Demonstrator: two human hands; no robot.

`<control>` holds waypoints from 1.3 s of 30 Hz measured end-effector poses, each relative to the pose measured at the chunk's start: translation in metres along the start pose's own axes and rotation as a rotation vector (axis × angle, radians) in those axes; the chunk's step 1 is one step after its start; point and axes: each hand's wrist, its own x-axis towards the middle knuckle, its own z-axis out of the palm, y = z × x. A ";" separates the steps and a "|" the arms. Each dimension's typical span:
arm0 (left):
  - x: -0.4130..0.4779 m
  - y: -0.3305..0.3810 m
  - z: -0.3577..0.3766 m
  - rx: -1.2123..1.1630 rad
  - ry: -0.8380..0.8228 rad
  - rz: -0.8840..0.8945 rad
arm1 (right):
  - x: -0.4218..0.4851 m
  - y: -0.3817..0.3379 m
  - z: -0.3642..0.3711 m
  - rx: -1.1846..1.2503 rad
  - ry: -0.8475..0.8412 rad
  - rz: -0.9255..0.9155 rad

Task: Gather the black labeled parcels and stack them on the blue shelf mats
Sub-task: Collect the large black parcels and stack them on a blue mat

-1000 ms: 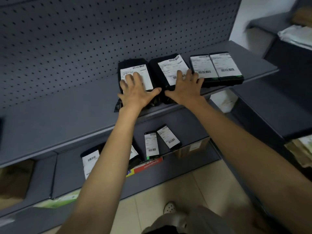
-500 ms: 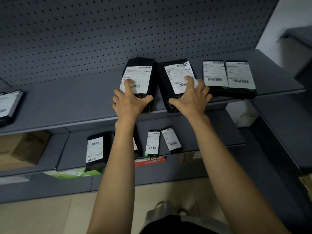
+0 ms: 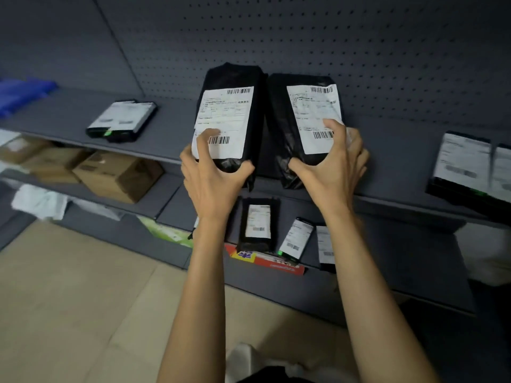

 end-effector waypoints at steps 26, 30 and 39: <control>0.142 -0.322 -0.433 0.184 0.713 -0.303 | -0.240 -0.428 0.365 0.549 -0.681 -0.468; 0.160 -0.373 -0.468 0.214 0.749 -0.366 | -0.275 -0.463 0.420 0.547 -0.769 -0.486; 0.288 -0.478 -0.497 0.281 0.733 -0.403 | -0.265 -0.543 0.570 0.508 -0.798 -0.452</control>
